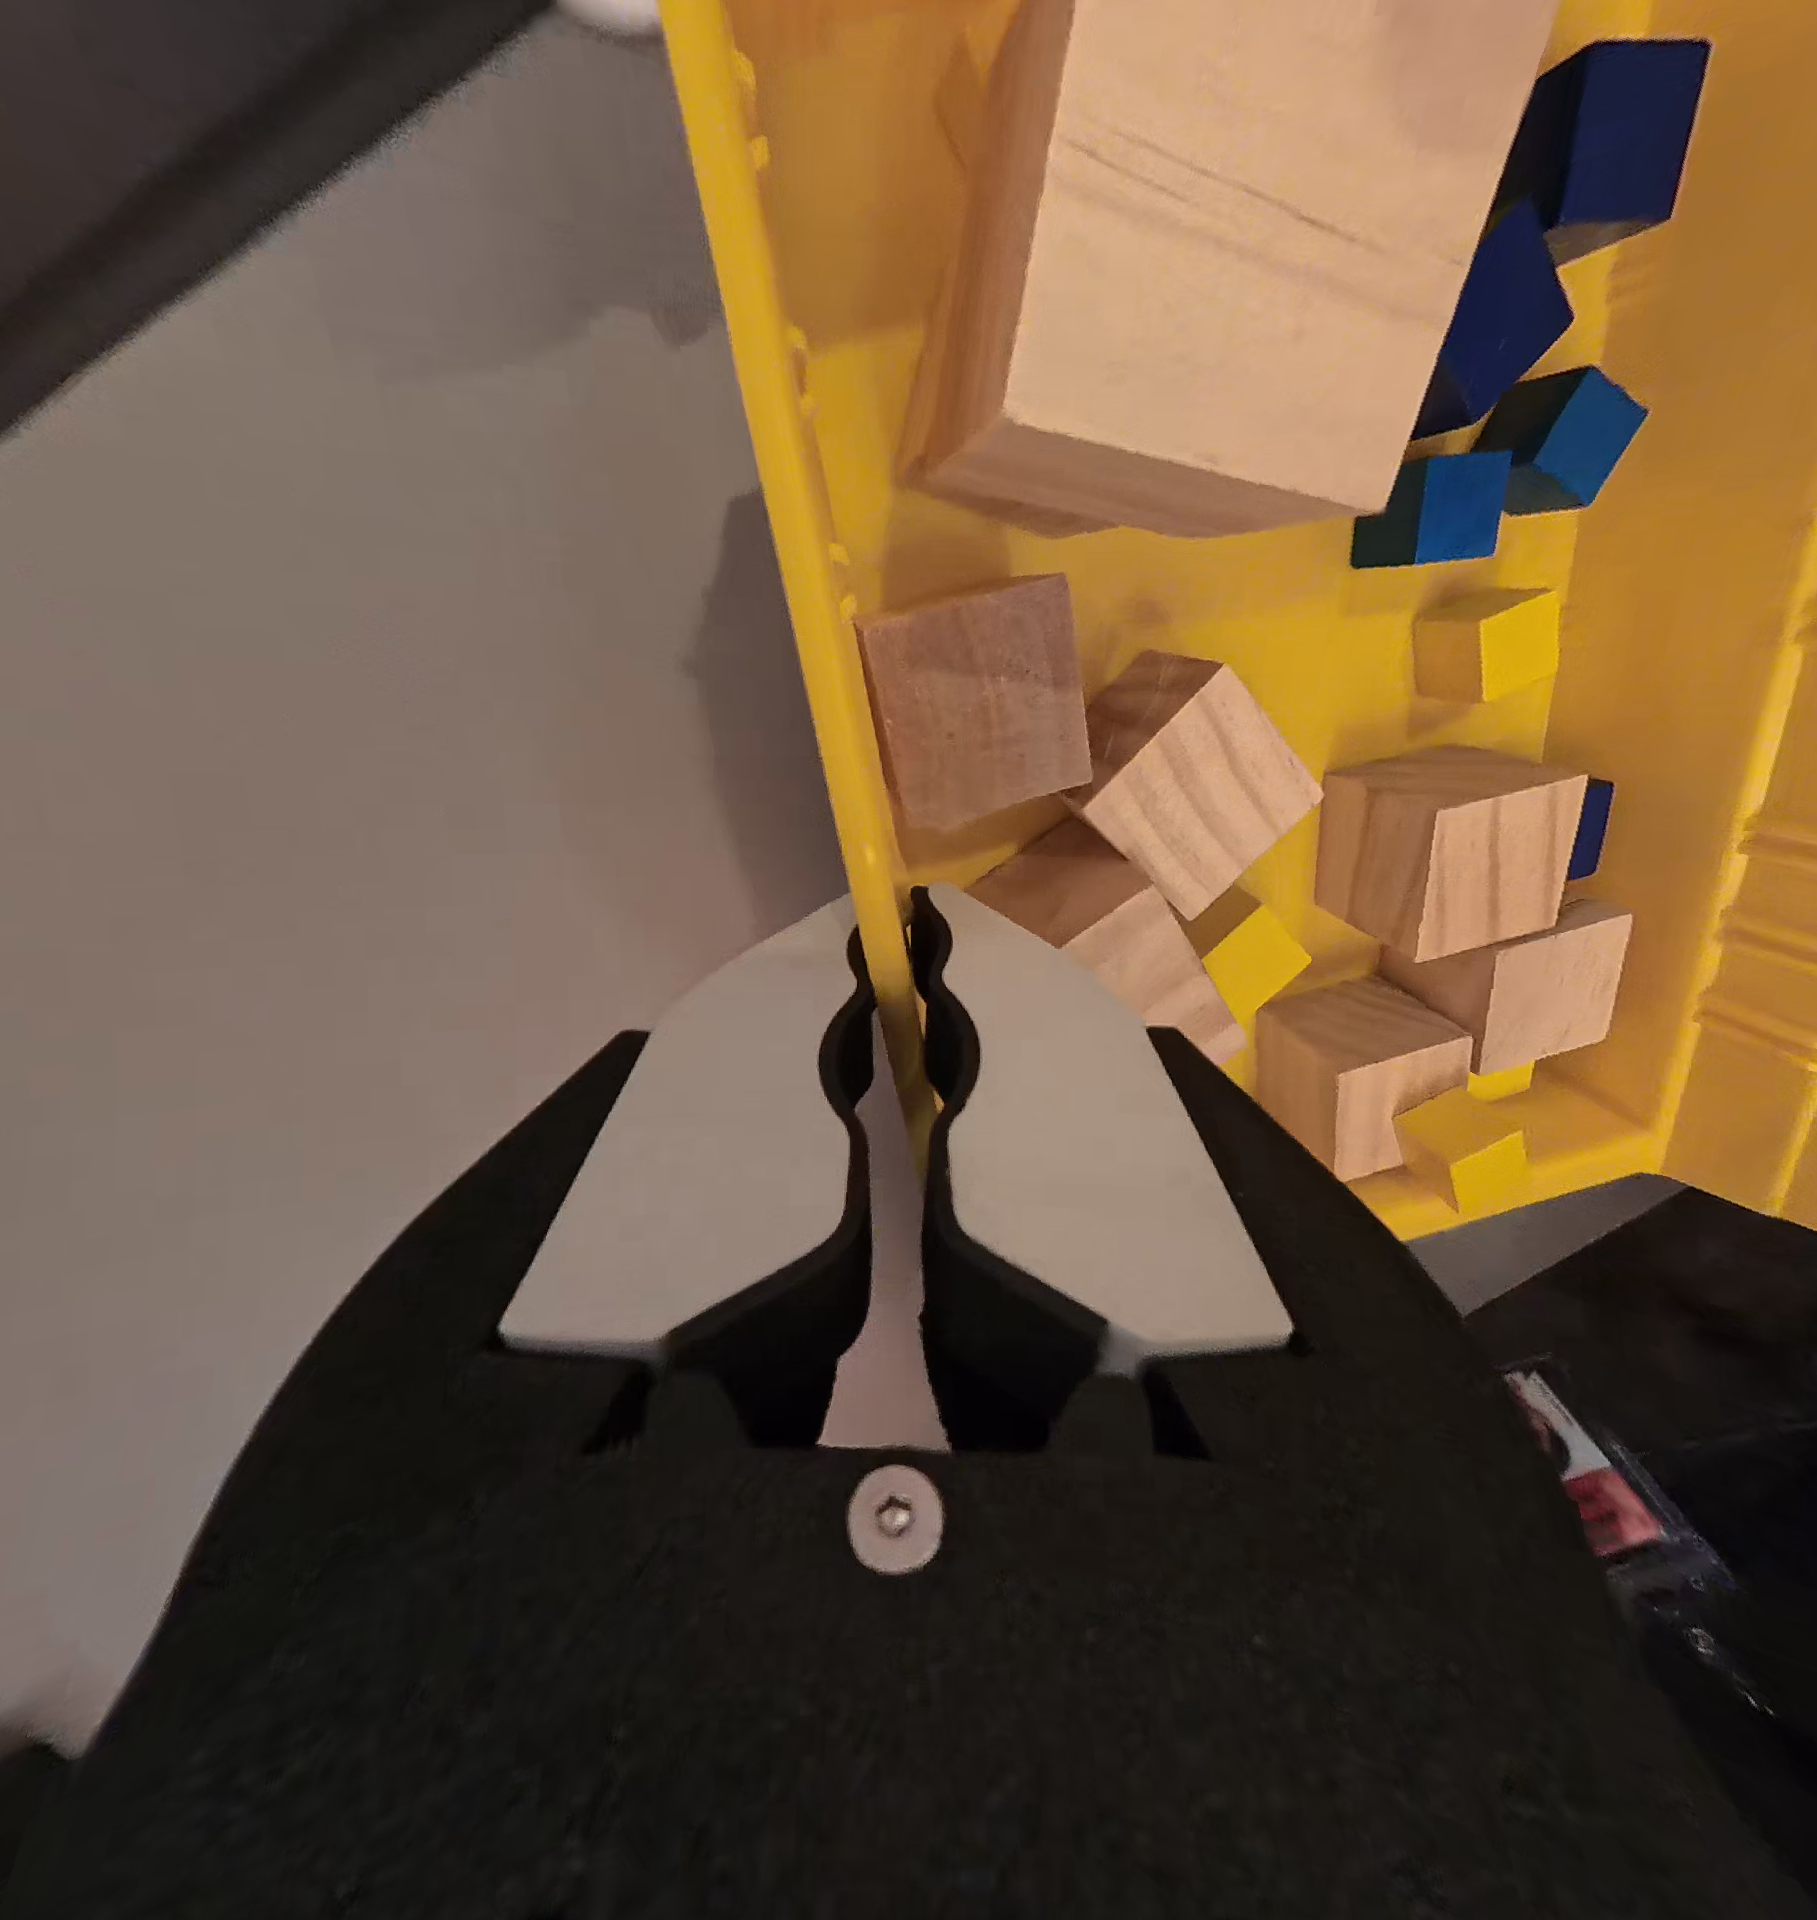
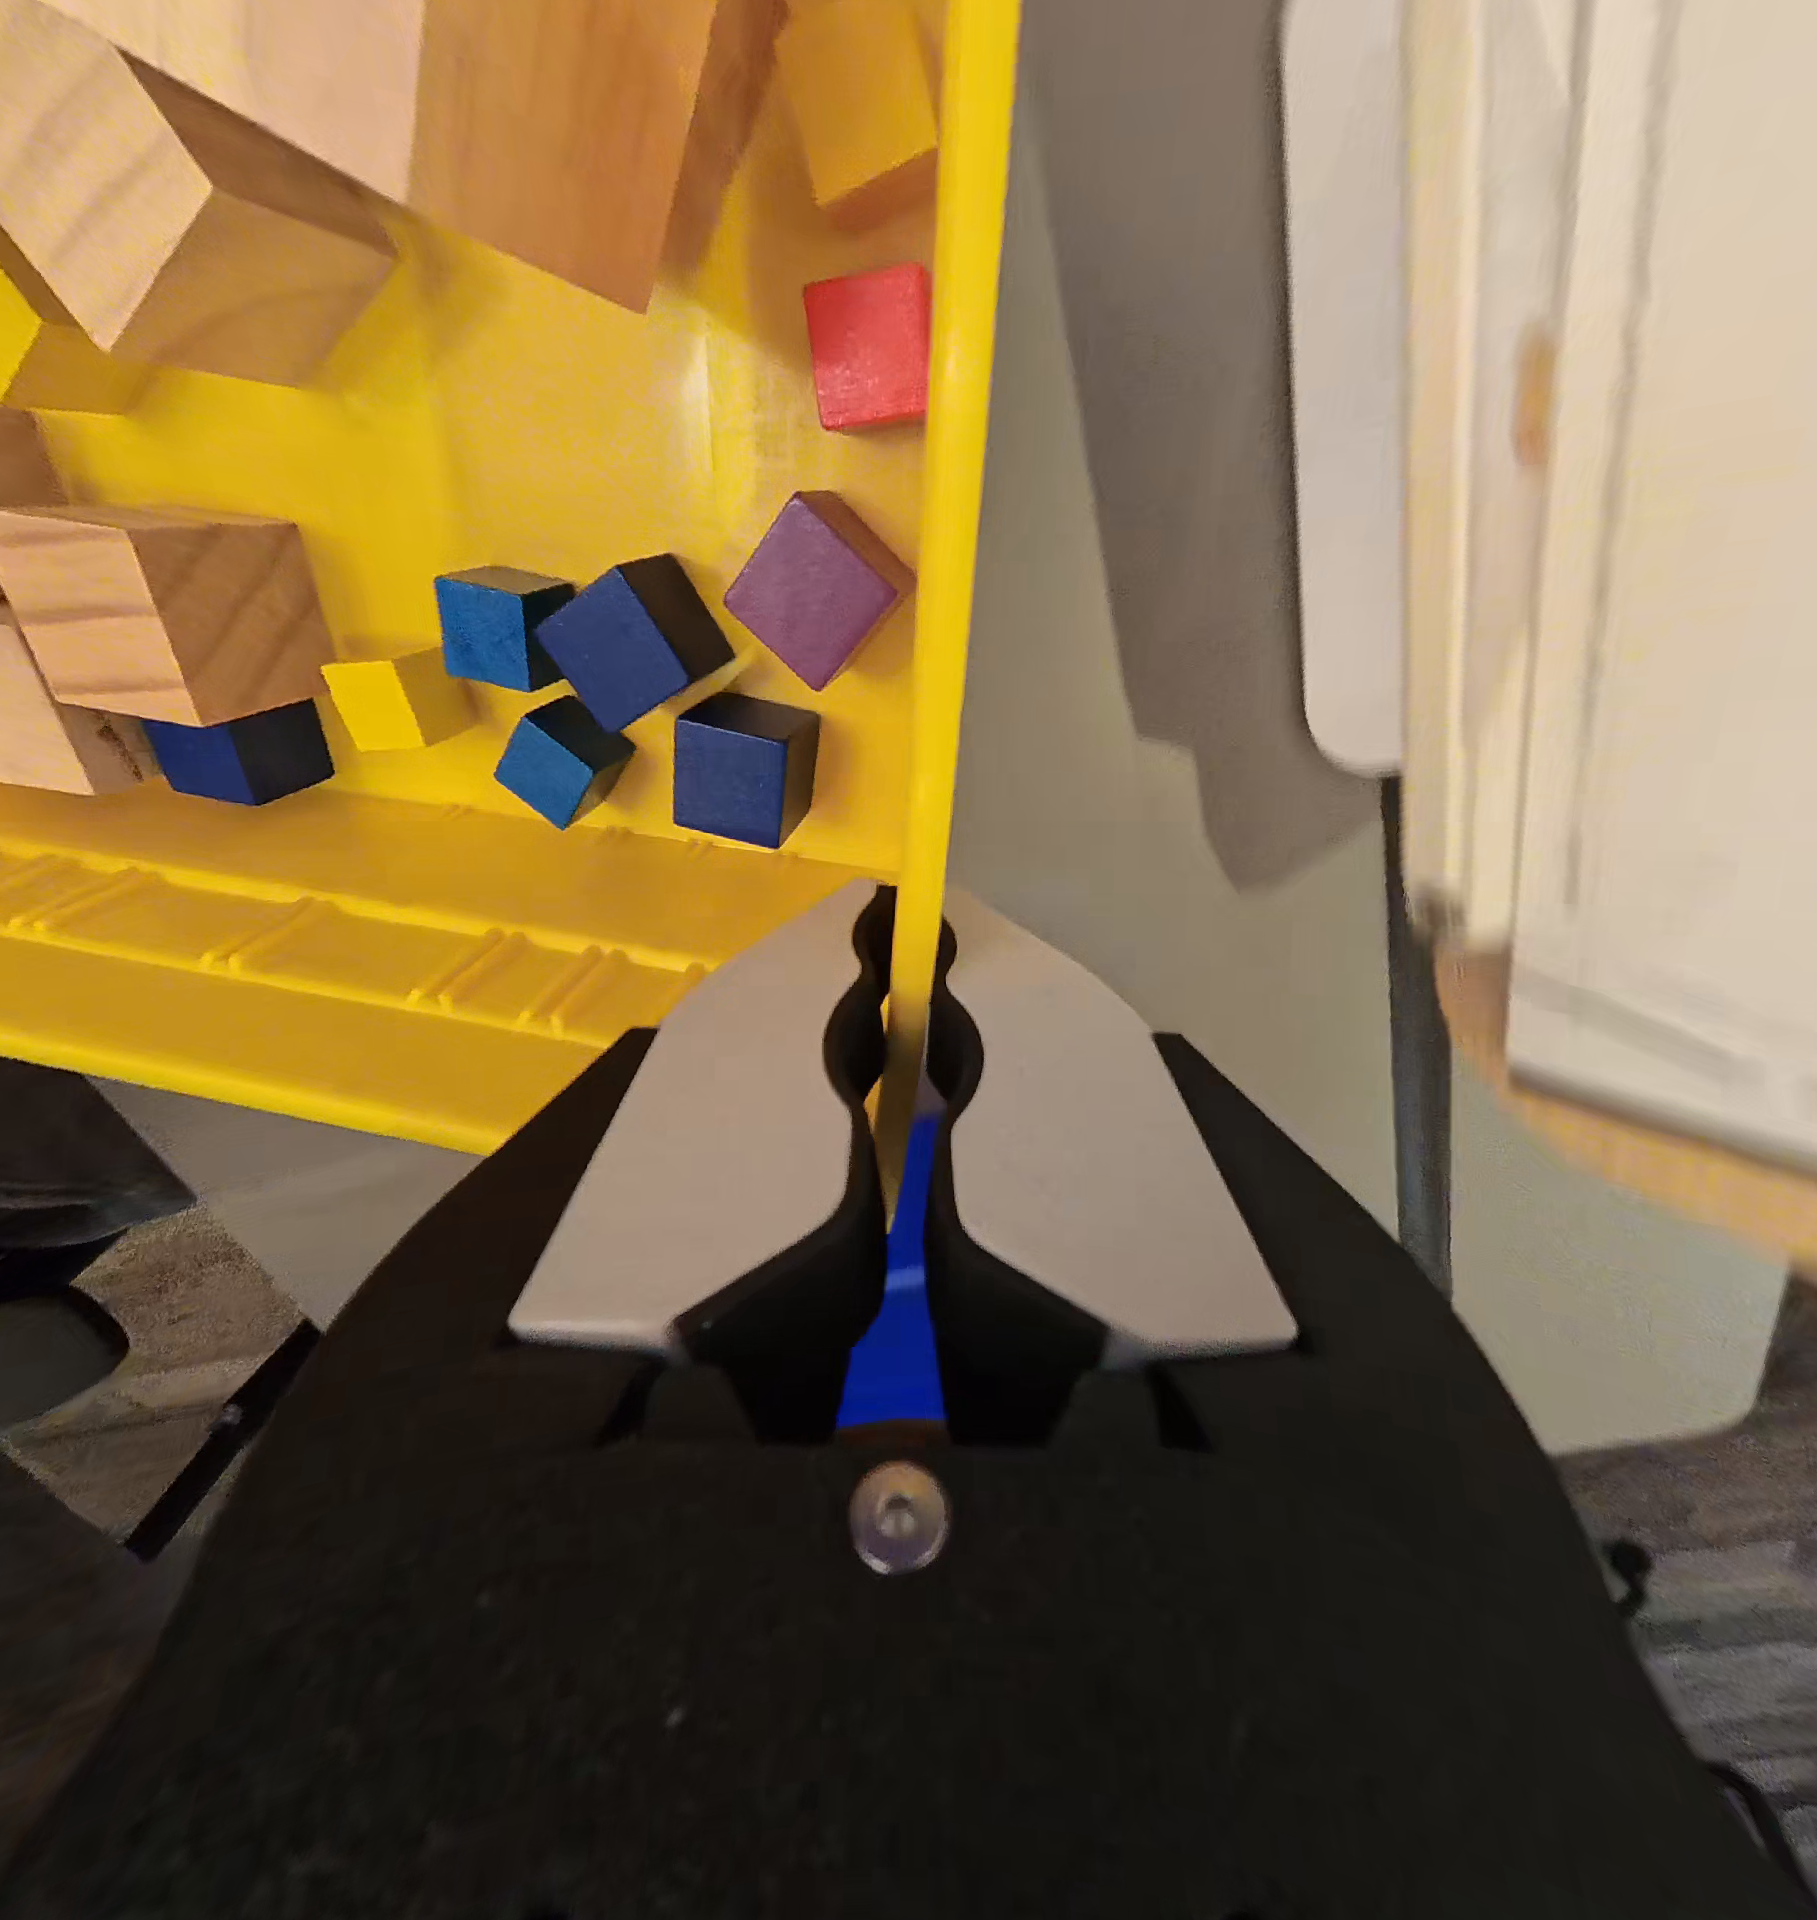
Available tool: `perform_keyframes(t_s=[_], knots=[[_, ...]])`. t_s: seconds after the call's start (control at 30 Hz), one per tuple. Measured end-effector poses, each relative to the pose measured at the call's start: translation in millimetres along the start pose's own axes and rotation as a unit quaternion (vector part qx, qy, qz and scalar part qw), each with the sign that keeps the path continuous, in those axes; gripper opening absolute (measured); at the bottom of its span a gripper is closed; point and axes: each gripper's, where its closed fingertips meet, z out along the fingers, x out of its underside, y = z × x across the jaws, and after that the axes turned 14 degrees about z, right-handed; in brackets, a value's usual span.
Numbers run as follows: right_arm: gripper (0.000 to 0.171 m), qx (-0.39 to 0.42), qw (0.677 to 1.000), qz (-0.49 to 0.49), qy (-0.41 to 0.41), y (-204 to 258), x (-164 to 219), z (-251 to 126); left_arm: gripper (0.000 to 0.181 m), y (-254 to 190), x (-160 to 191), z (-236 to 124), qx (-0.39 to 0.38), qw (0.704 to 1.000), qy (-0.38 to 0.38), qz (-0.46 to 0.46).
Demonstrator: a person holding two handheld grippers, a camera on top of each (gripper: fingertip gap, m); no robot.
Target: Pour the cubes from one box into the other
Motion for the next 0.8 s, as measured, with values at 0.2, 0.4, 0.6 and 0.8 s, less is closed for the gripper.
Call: perform_keyframes(t_s=[0.2,0.4,0.6,0.8], knots=[[0.003,0.023,0.995,0.093,-0.010,-56.9,129.5,-72.6,0.004,-78.7,-126.0,-13.1,0.020,0.996,-0.017,0.080],[0.003,0.035,0.978,0.204,-0.023,-116.0,268.4,-132.9,0.005,-164.4,-262.5,-10.8,0.041,0.984,-0.023,0.173],[0.003,0.072,0.952,0.293,-0.056,-171.1,381.6,-161.3,0.005,-239.5,-373.8,12.7,0.041,0.965,-0.045,0.253],[0.004,0.115,0.932,0.341,-0.046,-204.2,448.2,-154.1,0.005,-280.9,-437.5,60.7,0.038,0.954,-0.064,0.291]])
